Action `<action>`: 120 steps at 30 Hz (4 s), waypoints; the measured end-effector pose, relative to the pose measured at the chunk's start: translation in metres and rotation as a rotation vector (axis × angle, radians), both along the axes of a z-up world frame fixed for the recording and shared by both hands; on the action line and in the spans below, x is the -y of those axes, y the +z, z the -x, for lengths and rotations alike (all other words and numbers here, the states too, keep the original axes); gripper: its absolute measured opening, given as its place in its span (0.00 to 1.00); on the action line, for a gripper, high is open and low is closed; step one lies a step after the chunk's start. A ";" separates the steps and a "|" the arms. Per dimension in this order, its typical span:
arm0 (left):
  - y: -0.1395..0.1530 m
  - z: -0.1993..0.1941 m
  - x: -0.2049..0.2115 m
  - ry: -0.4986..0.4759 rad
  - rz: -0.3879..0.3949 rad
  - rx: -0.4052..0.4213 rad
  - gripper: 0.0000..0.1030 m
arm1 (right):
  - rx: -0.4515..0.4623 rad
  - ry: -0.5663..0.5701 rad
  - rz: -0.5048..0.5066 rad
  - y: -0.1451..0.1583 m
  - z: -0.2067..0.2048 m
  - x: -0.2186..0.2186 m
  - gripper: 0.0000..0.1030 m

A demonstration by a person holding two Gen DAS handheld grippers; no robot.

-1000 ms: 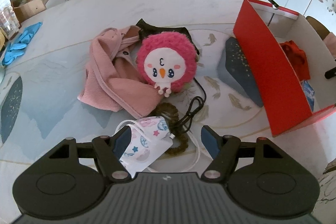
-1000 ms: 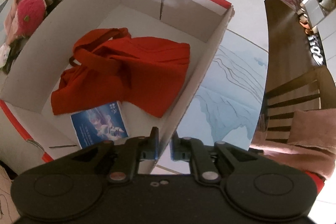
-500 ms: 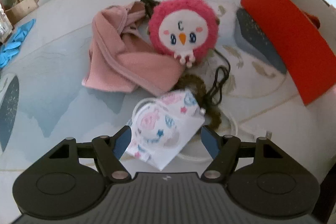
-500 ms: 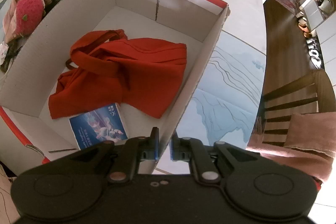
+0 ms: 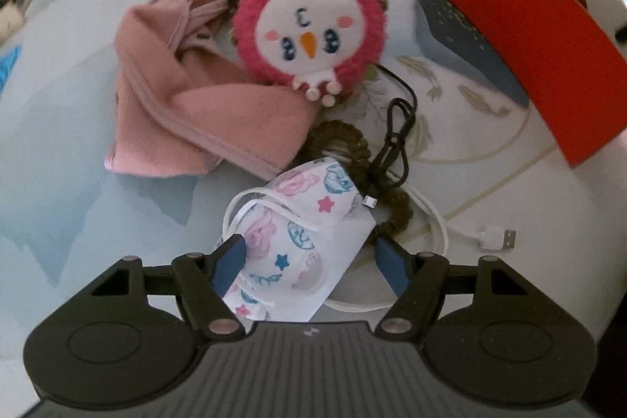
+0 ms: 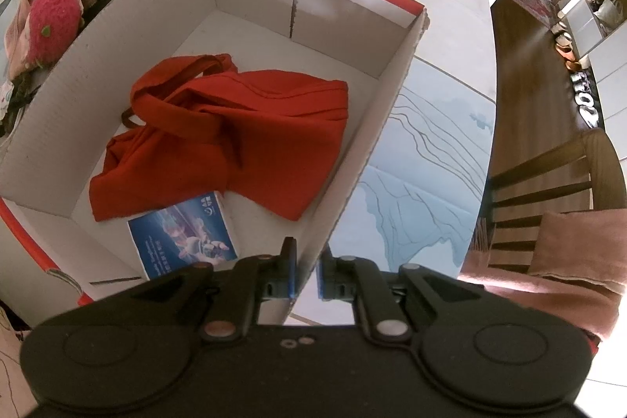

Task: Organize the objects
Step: 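Close the left gripper on the white printed pouch and lift it, then carry the white pouch with the left gripper onto the red bag and release, then move the left gripper back to the black cable and grasp it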

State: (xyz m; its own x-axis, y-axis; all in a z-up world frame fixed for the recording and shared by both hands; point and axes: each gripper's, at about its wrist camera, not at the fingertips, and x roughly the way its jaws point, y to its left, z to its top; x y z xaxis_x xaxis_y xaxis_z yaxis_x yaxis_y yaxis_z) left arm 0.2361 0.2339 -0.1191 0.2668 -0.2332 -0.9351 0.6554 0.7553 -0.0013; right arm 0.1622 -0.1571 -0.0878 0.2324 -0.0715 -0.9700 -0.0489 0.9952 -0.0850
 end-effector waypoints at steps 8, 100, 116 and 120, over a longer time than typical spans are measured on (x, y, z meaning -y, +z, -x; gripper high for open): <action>0.008 -0.009 -0.026 0.115 0.102 -0.046 0.29 | 0.001 -0.002 0.001 0.000 0.000 0.000 0.08; 0.085 0.033 0.305 -0.461 0.144 0.044 0.62 | 0.024 0.039 0.013 -0.001 0.004 -0.002 0.09; 0.130 0.007 0.169 -0.213 0.182 0.131 0.62 | 0.016 0.043 0.021 -0.001 0.002 -0.002 0.09; 0.124 0.005 0.135 -0.163 0.143 0.140 0.71 | 0.013 0.037 0.020 -0.001 0.002 -0.002 0.09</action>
State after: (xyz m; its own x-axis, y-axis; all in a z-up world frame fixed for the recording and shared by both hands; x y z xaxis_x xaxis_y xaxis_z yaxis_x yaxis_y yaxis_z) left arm 0.2310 0.0991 0.0045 0.3396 -0.4111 -0.8460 0.7699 0.6382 -0.0011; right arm 0.1600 -0.1555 -0.0888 0.2481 -0.0821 -0.9652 -0.0839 0.9908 -0.1059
